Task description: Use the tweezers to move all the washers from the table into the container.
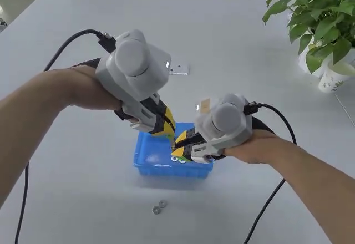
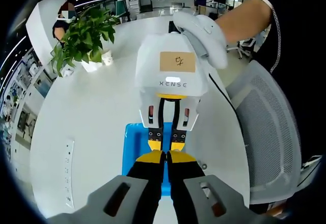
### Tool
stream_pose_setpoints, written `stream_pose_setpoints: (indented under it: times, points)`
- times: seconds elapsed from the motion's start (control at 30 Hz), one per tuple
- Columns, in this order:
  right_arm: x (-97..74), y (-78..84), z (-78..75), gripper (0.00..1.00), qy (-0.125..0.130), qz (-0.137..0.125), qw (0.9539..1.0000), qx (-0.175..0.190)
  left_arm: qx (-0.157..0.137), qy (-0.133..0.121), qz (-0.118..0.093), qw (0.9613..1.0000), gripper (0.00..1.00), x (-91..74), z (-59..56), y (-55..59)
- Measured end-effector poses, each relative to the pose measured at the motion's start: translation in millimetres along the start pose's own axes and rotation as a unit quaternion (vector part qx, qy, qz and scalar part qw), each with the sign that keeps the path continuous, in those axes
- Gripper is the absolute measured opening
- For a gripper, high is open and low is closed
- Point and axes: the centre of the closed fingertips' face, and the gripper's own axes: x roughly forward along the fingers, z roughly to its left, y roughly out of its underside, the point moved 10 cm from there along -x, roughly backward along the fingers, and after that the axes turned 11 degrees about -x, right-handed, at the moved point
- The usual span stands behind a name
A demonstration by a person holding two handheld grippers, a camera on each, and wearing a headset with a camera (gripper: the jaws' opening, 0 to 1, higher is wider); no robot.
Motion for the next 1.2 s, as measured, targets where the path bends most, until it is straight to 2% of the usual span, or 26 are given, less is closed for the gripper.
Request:
stream_pose_setpoints:
  times: [0.5,1.2]
  points:
    - [-2.2,-8.2,26.7,0.10,-0.007,-0.001,1.0000,-0.006,0.000,0.006,0.007,1.0000,0.06,-2.5,-26.2,3.8]
    - [9.4,-7.5,52.2,0.11,-0.024,-0.007,0.9997,0.002,-0.007,0.019,0.023,0.9995,0.06,4.5,-45.8,16.8]
